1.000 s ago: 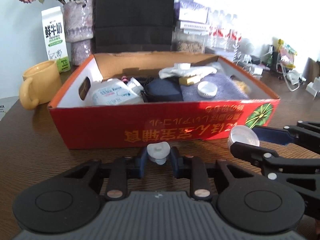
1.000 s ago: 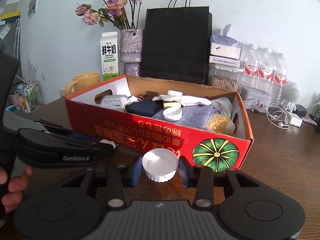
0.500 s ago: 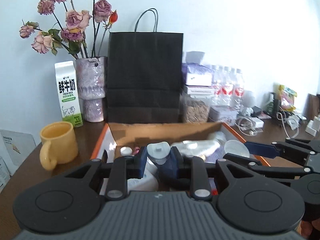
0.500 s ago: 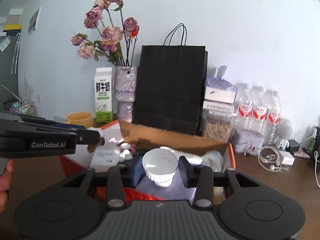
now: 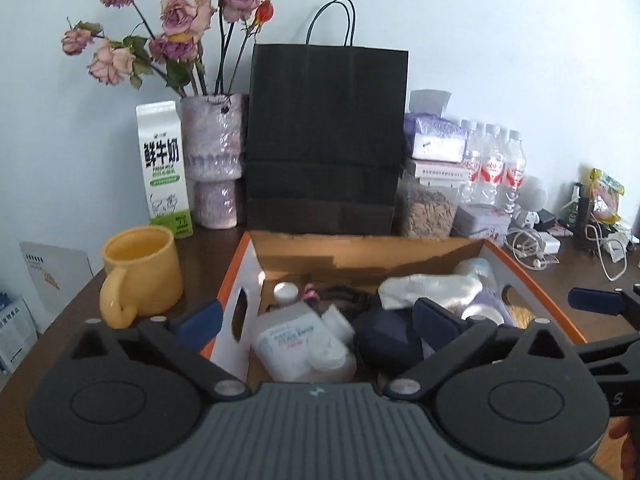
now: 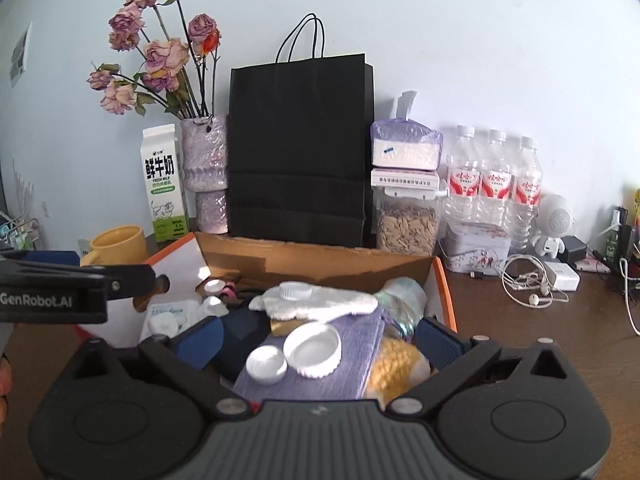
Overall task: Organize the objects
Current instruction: 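Withdraw both tools from the box back over the empty table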
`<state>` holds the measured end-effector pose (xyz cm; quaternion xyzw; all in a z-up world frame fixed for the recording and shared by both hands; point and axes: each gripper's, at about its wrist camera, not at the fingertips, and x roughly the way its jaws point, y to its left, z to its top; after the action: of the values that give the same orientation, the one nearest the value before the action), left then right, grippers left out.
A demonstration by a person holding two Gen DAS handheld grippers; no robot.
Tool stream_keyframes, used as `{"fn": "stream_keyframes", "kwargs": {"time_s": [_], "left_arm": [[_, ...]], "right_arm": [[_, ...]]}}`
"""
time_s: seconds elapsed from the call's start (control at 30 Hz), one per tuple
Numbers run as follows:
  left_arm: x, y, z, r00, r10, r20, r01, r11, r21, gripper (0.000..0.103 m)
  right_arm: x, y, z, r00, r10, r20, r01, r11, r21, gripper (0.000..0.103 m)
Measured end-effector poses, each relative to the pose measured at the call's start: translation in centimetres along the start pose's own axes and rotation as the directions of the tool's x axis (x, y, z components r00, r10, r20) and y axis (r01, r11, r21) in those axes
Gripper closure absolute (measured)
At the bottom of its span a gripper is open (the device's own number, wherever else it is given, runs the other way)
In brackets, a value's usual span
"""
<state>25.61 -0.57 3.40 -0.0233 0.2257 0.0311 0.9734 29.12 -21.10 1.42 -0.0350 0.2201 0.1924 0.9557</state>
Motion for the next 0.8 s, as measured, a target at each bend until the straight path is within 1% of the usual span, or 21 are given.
{"fn": "stream_keyframes", "kwargs": {"time_s": [0.17, 0.33, 0.5, 0.8], "left_arm": [[-3.4, 1.3, -2.5, 0.997, -0.040, -0.059, 0.040, 0.999, -0.004, 0.000], [-6.1, 1.8, -4.6, 0.994, -0.042, -0.097, 0.041, 0.999, -0.004, 0.000], [-7.1, 1.9, -5.8, 0.990, -0.051, -0.130, 0.051, 0.999, -0.007, 0.000], [-7.7, 1.8, -6.0, 0.990, -0.053, -0.131, 0.052, 0.999, -0.016, 0.000]], "right_arm": [[-4.3, 0.8, -2.1, 1.000, 0.016, -0.014, -0.016, 1.000, 0.000, 0.000], [-7.6, 1.5, -3.8, 0.998, 0.032, -0.047, -0.031, 0.999, 0.022, 0.000], [-9.0, 2.2, -4.7, 0.996, 0.049, -0.071, -0.047, 0.999, 0.028, 0.000], [-9.7, 2.6, -5.1, 0.995, 0.062, -0.077, -0.060, 0.998, 0.029, 0.000]]}}
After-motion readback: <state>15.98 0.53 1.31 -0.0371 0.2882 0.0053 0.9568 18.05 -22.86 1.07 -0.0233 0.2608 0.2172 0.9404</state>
